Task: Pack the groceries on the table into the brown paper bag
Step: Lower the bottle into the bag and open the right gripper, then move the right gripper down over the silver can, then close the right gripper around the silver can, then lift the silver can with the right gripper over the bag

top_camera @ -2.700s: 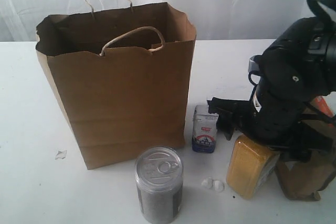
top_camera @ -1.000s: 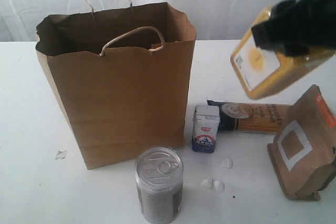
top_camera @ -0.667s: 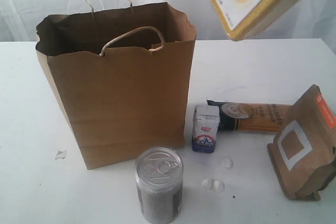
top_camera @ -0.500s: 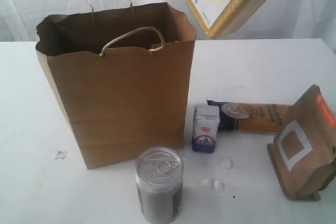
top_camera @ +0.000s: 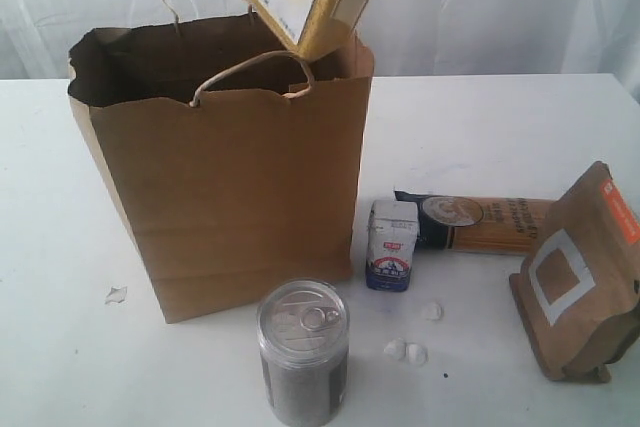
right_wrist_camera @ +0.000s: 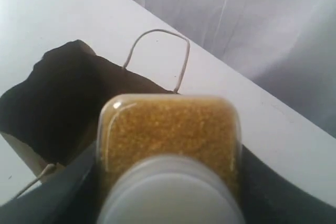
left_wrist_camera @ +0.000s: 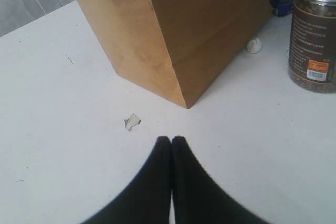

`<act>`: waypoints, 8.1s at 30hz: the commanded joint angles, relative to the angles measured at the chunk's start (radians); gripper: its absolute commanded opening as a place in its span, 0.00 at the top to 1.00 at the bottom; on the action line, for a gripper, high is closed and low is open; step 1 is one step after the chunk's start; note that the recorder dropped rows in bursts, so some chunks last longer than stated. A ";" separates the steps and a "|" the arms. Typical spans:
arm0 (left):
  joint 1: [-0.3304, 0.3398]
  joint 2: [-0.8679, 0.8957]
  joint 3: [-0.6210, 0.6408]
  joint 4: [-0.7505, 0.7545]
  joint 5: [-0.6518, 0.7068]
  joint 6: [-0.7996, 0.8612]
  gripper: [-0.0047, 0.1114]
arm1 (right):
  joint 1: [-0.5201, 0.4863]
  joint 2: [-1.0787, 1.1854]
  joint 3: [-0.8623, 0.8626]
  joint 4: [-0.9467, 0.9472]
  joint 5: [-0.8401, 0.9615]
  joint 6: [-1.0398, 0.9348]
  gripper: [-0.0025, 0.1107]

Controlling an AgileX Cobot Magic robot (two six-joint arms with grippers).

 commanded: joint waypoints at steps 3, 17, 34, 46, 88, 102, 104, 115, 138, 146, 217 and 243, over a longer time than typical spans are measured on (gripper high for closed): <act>-0.001 -0.004 0.004 -0.003 0.001 -0.002 0.96 | 0.010 0.080 -0.056 -0.007 -0.103 -0.041 0.98; -0.001 -0.004 0.004 -0.003 0.001 -0.002 0.96 | 0.010 0.207 -0.056 0.031 -0.067 -0.162 0.98; -0.001 -0.004 0.004 -0.003 0.001 -0.002 0.96 | 0.010 0.230 -0.056 0.033 -0.027 -0.191 0.47; -0.001 -0.004 0.004 -0.003 0.001 -0.002 0.96 | 0.010 0.230 -0.056 0.033 -0.025 -0.191 0.42; -0.001 -0.004 0.004 -0.003 0.001 -0.002 0.96 | -0.112 -0.470 0.564 -0.179 0.114 0.139 0.42; -0.001 -0.004 0.004 -0.003 0.001 -0.002 0.96 | -0.072 -0.370 0.761 0.110 -0.068 -0.226 0.27; -0.001 -0.004 0.004 -0.003 0.001 -0.002 0.96 | -0.050 -0.327 0.761 0.129 -0.096 -0.239 0.23; -0.001 -0.004 0.004 -0.003 0.001 -0.002 0.96 | 0.090 -0.136 0.744 0.193 -0.129 -0.249 0.18; -0.001 -0.004 0.004 -0.003 0.001 -0.002 0.96 | 0.130 0.001 0.724 0.301 -0.187 -0.296 0.09; -0.001 -0.004 0.004 -0.003 0.001 -0.002 0.96 | 0.143 0.073 0.724 0.299 -0.223 -0.303 0.09; -0.001 -0.004 0.004 -0.003 0.001 -0.002 0.96 | 0.342 0.138 -0.062 -0.399 -0.273 -0.118 0.98; -0.001 -0.004 0.004 -0.003 0.001 -0.002 0.96 | 0.258 0.265 -0.062 -0.309 -0.055 -0.035 0.98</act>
